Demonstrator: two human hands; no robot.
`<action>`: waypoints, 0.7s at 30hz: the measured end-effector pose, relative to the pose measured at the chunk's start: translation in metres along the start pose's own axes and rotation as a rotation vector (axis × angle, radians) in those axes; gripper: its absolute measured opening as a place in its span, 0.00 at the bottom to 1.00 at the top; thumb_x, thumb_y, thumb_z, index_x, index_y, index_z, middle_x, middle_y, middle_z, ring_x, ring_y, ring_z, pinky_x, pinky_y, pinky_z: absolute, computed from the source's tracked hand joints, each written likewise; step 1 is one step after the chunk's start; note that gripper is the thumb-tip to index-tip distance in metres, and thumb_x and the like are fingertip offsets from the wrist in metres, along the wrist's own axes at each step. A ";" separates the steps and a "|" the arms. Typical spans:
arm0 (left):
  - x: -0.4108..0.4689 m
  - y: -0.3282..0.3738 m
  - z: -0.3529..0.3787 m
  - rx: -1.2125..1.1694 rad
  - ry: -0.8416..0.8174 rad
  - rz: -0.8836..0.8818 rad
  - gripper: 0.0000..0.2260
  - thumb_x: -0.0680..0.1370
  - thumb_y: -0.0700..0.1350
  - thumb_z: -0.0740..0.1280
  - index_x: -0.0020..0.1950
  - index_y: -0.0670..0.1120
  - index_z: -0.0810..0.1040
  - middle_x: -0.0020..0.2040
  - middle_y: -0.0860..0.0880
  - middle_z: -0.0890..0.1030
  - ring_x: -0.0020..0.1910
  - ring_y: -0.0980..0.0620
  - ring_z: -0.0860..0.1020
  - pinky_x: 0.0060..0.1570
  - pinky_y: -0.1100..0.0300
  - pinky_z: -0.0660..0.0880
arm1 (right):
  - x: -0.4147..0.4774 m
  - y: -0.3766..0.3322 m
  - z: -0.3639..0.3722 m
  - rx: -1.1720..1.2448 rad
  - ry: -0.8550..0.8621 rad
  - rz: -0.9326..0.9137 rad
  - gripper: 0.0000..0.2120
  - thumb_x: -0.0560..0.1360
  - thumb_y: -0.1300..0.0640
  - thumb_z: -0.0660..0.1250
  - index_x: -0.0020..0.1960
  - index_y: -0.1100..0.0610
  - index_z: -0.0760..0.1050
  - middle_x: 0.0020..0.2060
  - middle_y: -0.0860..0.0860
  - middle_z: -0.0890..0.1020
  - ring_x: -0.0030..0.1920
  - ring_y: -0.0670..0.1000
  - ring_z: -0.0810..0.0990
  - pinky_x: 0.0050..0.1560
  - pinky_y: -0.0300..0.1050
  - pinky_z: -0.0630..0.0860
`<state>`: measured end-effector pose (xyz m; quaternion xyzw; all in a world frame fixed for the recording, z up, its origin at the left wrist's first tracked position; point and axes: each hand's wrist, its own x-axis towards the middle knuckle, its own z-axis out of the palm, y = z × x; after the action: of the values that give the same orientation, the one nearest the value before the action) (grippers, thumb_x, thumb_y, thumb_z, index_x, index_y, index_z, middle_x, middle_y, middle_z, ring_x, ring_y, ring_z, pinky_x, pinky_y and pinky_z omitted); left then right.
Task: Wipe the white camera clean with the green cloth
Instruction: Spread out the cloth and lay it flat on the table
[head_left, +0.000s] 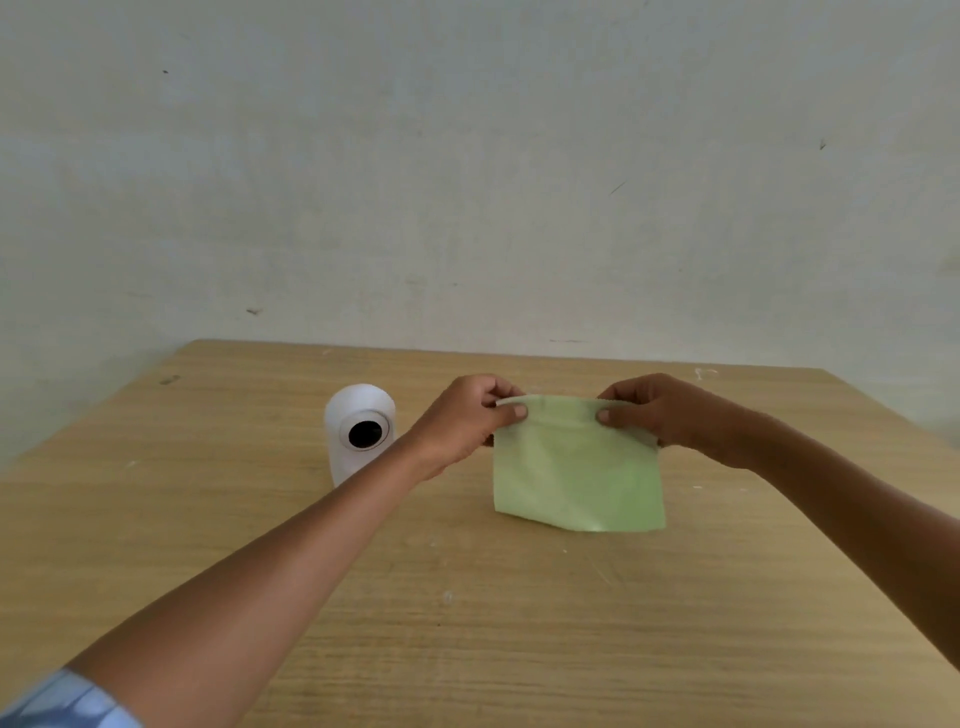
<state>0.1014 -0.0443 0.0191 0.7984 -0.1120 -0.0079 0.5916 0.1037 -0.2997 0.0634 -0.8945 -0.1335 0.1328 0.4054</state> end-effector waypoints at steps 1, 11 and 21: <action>0.003 0.003 0.000 0.055 0.051 0.061 0.04 0.79 0.42 0.70 0.53 0.49 0.81 0.49 0.49 0.86 0.49 0.48 0.84 0.48 0.55 0.82 | 0.000 -0.003 0.000 -0.039 0.079 -0.044 0.07 0.80 0.55 0.67 0.50 0.54 0.83 0.43 0.52 0.86 0.41 0.48 0.82 0.44 0.42 0.76; -0.013 0.014 0.000 0.390 0.174 0.361 0.04 0.79 0.41 0.70 0.52 0.47 0.82 0.43 0.55 0.83 0.38 0.56 0.79 0.41 0.64 0.74 | -0.016 0.005 0.015 -0.352 0.409 -0.356 0.12 0.79 0.62 0.67 0.56 0.46 0.82 0.51 0.43 0.83 0.48 0.41 0.80 0.44 0.27 0.72; -0.065 -0.029 0.012 0.881 -0.120 0.257 0.09 0.77 0.50 0.64 0.49 0.50 0.82 0.50 0.55 0.82 0.46 0.53 0.79 0.50 0.58 0.73 | -0.046 0.055 0.080 -0.647 0.270 -0.303 0.17 0.77 0.59 0.61 0.60 0.44 0.81 0.61 0.41 0.81 0.63 0.44 0.75 0.63 0.41 0.71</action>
<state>0.0417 -0.0355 -0.0201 0.9515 -0.2366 0.0675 0.1848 0.0406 -0.2951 -0.0232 -0.9559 -0.2444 -0.0966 0.1309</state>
